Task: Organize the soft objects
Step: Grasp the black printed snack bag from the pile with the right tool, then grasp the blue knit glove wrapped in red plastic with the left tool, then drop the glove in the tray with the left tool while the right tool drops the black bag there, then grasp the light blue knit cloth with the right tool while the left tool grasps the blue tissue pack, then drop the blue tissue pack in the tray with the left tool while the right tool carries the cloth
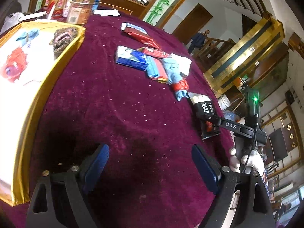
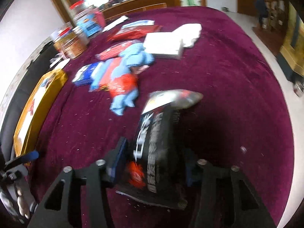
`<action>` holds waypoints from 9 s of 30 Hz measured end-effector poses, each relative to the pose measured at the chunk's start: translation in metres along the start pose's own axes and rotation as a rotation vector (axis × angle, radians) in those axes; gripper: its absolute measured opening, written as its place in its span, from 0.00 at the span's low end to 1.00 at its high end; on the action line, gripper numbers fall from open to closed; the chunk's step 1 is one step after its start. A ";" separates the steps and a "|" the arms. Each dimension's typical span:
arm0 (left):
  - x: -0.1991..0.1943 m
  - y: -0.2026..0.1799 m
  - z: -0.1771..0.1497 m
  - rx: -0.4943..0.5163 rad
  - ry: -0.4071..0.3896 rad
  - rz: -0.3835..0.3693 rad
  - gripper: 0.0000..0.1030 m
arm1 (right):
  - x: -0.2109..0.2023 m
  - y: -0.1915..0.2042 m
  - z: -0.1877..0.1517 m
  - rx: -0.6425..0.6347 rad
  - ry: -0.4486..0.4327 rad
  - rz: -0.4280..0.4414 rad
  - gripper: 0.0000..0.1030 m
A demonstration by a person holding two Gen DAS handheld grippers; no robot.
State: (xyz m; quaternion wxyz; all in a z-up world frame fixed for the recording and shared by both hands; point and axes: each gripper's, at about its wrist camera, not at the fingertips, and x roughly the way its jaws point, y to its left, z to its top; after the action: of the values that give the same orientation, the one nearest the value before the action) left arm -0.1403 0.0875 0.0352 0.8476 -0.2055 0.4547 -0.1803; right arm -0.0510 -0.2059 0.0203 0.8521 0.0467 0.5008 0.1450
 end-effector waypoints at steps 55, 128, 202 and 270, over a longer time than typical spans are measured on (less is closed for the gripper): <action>0.096 -0.074 0.100 0.226 -0.007 0.041 0.33 | 0.007 -0.042 0.016 0.242 -0.184 0.025 0.40; -0.190 0.236 0.021 -0.431 -0.449 0.194 0.75 | 0.124 0.447 0.036 -0.676 0.195 0.199 0.48; 0.110 0.010 0.182 0.120 -0.060 0.182 0.86 | 0.081 0.027 0.104 0.254 -0.083 0.169 0.31; -0.095 0.229 0.067 -0.220 -0.056 0.597 0.88 | 0.008 0.149 0.064 -0.002 -0.184 0.312 0.13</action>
State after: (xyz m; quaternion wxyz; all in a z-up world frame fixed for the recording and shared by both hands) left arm -0.1061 0.3414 0.0183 0.8481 -0.1581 0.4880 0.1323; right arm -0.0212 -0.0571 0.0788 0.8617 0.1357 0.4070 0.2710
